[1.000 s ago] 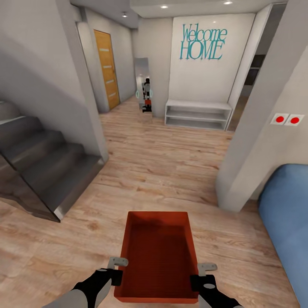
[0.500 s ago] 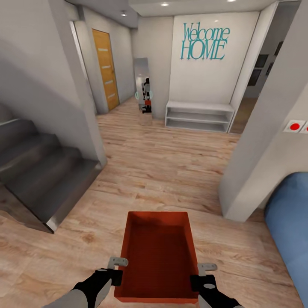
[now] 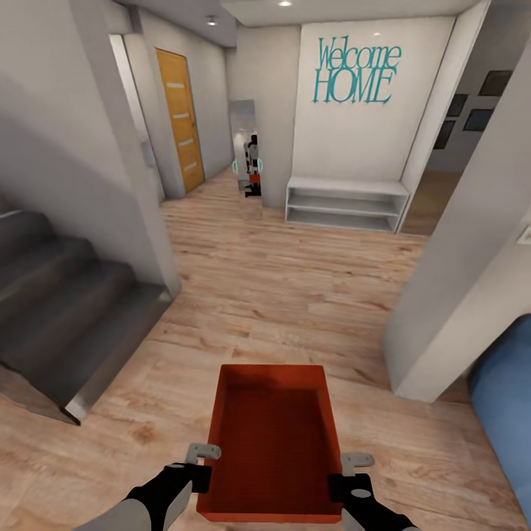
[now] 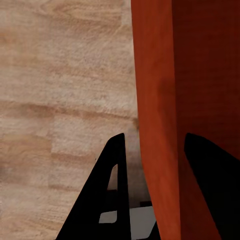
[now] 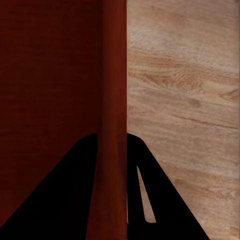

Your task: Move the two storage containers from the living room to the garage. In the garage, place one container on the floor and stack the other container on top of it (either order is fine).

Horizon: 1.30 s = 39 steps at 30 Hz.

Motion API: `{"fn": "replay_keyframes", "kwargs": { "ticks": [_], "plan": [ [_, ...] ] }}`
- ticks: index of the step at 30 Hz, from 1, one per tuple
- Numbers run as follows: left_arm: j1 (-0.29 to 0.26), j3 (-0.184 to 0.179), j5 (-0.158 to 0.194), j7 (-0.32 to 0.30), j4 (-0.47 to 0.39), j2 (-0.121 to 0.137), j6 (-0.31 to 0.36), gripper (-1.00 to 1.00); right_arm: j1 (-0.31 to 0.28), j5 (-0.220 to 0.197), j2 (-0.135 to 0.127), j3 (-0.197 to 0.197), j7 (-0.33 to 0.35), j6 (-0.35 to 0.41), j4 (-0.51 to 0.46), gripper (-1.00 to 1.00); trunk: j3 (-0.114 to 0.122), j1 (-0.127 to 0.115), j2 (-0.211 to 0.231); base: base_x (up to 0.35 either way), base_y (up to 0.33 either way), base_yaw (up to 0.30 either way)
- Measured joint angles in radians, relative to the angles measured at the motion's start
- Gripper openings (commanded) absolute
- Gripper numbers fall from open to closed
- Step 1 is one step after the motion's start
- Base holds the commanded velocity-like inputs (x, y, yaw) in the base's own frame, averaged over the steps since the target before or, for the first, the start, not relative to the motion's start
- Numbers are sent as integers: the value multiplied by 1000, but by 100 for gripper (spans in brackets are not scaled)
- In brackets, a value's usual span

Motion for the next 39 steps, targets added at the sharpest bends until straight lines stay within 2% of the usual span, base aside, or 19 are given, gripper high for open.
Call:
{"fn": "replay_keyframes", "kwargs": {
  "ticks": [39],
  "plan": [
    [0, 0, 0, 0, 0, 0, 0, -100, 0, 0, 0, 0, 0, 0, 0, -100, 0, 0, 0, 324, 0, 0]
  ]
}}
